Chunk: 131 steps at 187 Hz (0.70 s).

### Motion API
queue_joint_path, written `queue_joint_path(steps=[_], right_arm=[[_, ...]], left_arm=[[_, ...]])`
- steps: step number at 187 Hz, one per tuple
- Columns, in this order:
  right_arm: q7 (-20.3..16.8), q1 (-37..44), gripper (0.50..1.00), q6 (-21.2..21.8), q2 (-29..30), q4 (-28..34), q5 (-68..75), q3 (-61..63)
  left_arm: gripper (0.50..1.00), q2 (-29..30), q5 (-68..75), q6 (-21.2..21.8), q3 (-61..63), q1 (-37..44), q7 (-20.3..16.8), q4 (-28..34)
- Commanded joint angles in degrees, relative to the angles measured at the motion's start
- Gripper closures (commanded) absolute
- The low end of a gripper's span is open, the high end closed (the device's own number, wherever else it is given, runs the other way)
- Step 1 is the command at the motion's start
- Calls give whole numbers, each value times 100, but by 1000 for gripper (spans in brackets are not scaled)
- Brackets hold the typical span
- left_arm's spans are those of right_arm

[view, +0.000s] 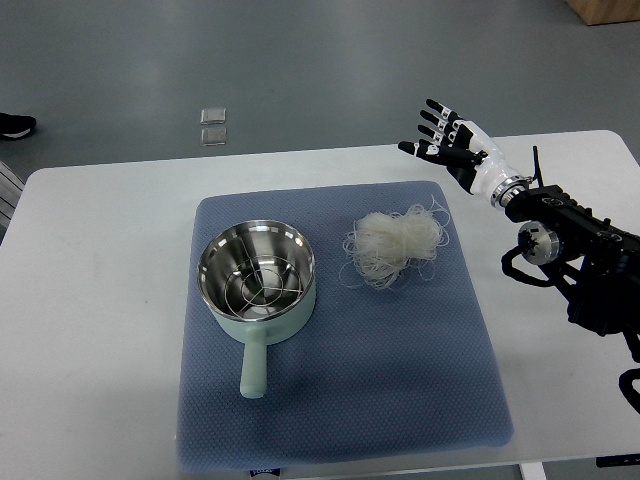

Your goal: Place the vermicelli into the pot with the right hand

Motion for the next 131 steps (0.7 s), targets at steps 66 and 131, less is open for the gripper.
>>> queue_joint_path(steps=[66, 131], right_arm=[[0, 7, 523, 53, -40, -1, 0, -70], [0, -1, 523, 62, -49, -1, 0, -79]], left_arm=[[500, 0, -1, -2, -8, 0, 0, -14], [500, 0, -1, -2, -17, 9, 0, 39]])
